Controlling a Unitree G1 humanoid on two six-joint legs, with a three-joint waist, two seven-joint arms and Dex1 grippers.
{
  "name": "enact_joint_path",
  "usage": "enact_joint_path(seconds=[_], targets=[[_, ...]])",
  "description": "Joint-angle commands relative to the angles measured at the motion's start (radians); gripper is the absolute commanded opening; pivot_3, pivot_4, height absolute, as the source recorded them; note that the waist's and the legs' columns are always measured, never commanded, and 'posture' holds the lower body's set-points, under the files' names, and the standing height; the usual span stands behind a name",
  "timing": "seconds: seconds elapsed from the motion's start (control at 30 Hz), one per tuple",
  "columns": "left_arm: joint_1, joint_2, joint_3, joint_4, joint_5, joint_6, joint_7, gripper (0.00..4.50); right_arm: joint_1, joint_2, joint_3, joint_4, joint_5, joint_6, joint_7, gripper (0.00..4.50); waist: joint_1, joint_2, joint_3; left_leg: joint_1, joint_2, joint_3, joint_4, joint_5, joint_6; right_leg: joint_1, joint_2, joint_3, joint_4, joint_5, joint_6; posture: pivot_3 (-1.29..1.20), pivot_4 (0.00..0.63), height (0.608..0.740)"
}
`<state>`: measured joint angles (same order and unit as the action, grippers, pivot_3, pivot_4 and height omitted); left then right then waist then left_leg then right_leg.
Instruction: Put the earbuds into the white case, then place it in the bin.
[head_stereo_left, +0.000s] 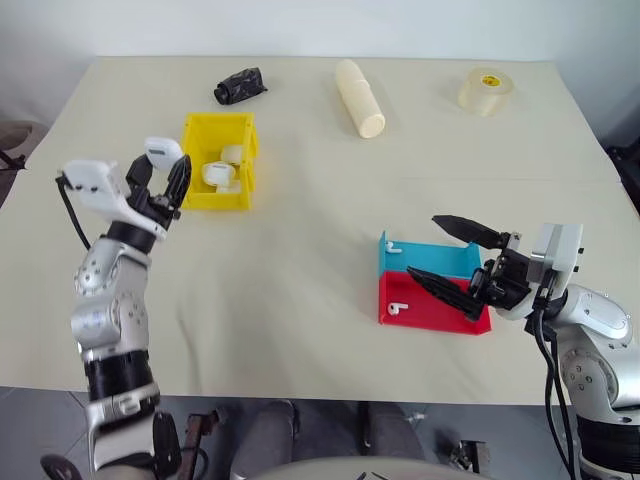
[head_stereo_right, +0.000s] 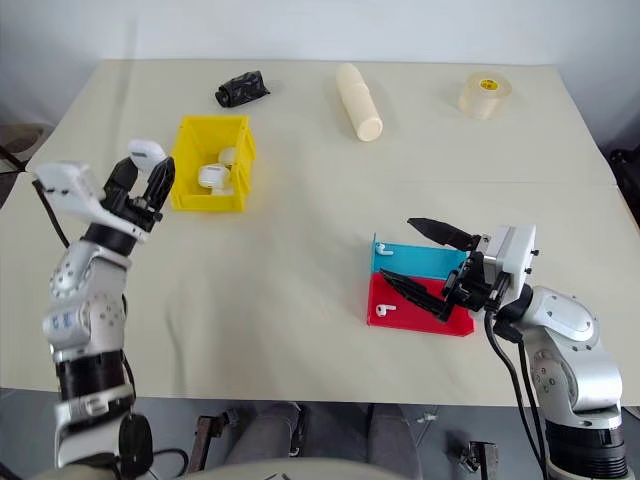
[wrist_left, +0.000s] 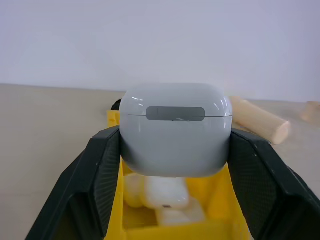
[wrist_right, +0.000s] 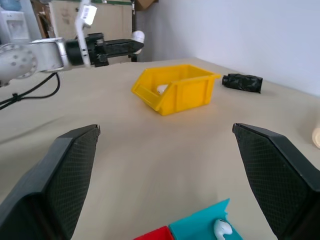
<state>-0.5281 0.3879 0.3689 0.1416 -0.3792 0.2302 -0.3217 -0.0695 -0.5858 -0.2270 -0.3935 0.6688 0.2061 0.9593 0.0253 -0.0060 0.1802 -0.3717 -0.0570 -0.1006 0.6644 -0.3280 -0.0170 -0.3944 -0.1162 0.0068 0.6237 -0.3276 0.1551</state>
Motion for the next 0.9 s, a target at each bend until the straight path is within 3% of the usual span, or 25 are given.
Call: enact_joint_path(seconds=[0.03,0.23,0.4,0.47,0.6,0.67,0.9], targets=[[-0.127,0.066,-0.065,0.210,0.105,-0.054,-0.009,2.99,-0.009,-0.003,0.001,-0.043,0.000,-0.003,-0.022,4.46,-0.001,0.000,0.000,0.000,0.000,0.000,0.000,0.000,0.000,0.000,0.000,0.000,0.001,0.000,0.000,0.00,0.150,0.740],[-0.272,0.099,-0.121,0.438,0.151,-0.112,-0.073,2.99,0.009,0.012,0.029,-0.081,-0.012,-0.003,-0.059,4.46,-0.006,0.000,0.000,-0.001,0.000,0.001,-0.001,0.000,0.000,-0.002,0.000,0.000,0.003,0.000,0.000,0.00,0.150,0.740],[-0.289,0.088,-0.112,0.450,0.115,-0.102,-0.114,4.46,0.022,0.015,0.030,-0.089,-0.014,-0.006,-0.072,4.50,-0.007,0.000,0.000,-0.002,0.000,0.001,-0.001,0.000,0.000,-0.002,0.000,0.000,0.004,0.000,0.000,0.00,0.150,0.740],[-0.256,0.095,-0.105,0.401,0.096,-0.101,-0.150,4.49,0.027,0.007,0.027,-0.086,-0.015,-0.006,-0.067,4.50,-0.005,0.000,0.000,-0.002,0.000,0.001,0.000,0.000,0.000,-0.002,0.000,0.000,0.004,0.000,0.000,0.00,0.150,0.740],[-0.158,0.123,-0.085,0.234,-0.008,-0.004,-0.277,4.49,0.031,-0.008,0.009,-0.072,-0.009,-0.004,-0.055,4.50,-0.013,0.000,0.000,-0.002,0.001,0.001,-0.001,0.000,0.000,-0.003,0.000,0.000,0.004,0.000,0.000,0.00,0.150,0.740],[-0.061,0.183,-0.122,0.129,0.003,0.032,-0.354,4.49,0.036,-0.020,-0.001,-0.064,-0.008,-0.002,-0.044,4.50,-0.018,0.000,0.000,-0.002,0.002,0.000,-0.001,0.000,0.000,-0.003,0.000,0.000,0.004,0.000,0.000,0.00,0.150,0.740],[0.343,0.331,-0.080,-0.175,-0.072,-0.128,-0.681,4.49,0.070,-0.097,-0.042,-0.004,0.007,0.010,0.053,4.50,-0.024,0.000,0.000,0.000,0.007,0.001,-0.002,0.000,0.000,-0.001,-0.001,0.001,-0.002,0.000,-0.001,0.00,0.150,0.740]])
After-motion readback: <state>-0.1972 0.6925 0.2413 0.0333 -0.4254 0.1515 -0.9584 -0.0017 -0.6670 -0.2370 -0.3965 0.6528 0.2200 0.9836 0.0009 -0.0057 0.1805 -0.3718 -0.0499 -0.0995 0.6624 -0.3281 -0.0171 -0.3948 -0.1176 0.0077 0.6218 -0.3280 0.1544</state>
